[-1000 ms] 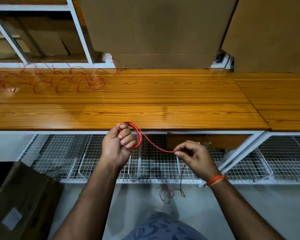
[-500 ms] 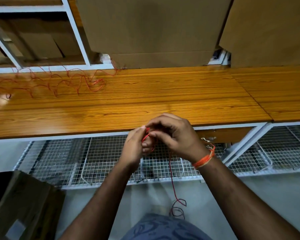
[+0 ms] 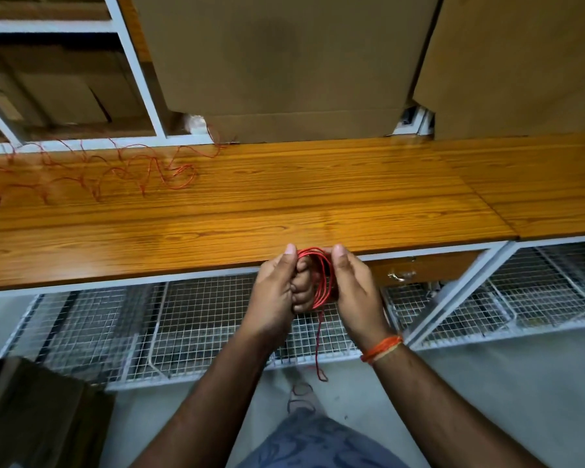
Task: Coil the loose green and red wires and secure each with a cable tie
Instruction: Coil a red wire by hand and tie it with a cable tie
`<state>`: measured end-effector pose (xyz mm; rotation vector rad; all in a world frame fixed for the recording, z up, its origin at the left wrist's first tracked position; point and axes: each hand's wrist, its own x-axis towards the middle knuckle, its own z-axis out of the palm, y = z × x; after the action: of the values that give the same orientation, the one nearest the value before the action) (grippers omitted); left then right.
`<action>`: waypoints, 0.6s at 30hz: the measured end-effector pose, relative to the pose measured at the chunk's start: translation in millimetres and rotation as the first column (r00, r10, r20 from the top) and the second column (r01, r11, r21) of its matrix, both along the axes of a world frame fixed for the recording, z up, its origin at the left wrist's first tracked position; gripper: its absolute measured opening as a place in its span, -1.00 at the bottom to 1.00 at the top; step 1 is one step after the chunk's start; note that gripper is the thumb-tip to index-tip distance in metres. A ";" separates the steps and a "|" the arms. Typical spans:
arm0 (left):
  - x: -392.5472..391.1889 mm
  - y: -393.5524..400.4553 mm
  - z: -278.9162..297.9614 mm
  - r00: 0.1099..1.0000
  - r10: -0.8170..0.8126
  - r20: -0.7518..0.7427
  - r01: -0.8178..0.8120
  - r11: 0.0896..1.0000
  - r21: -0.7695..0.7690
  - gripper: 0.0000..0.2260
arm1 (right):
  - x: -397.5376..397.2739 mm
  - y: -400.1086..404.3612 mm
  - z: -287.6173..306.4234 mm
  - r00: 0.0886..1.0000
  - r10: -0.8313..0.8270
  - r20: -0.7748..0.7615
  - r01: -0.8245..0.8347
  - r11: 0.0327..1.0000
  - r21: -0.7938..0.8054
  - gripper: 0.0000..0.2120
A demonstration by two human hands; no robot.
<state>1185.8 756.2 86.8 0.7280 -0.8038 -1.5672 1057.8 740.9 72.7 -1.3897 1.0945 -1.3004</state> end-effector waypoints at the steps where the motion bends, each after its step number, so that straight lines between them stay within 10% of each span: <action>1: -4.5 0.3 -0.3 1.000 0.013 0.023 -0.013 1.000 0.007 -0.67 | 1.1 1.8 -1.6 0.998 -0.058 0.018 0.058 0.998 0.017 -0.47; 13: -39.1 -9.5 -9.9 0.992 -0.080 0.095 0.072 0.993 0.091 -0.67 | -22.7 -13.8 -20.4 0.903 -0.319 -0.287 0.303 0.948 -0.098 -0.42; 18: -53.4 -22.9 -1.4 0.956 -0.225 -0.188 0.275 0.911 0.309 -0.52 | -59.0 -24.1 -14.4 0.837 -0.330 -0.437 0.238 0.938 -0.251 -0.49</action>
<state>1132.4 733.3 85.4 0.7586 -0.5422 -1.9975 998.8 716.9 58.3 -1.8007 1.5940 -1.3313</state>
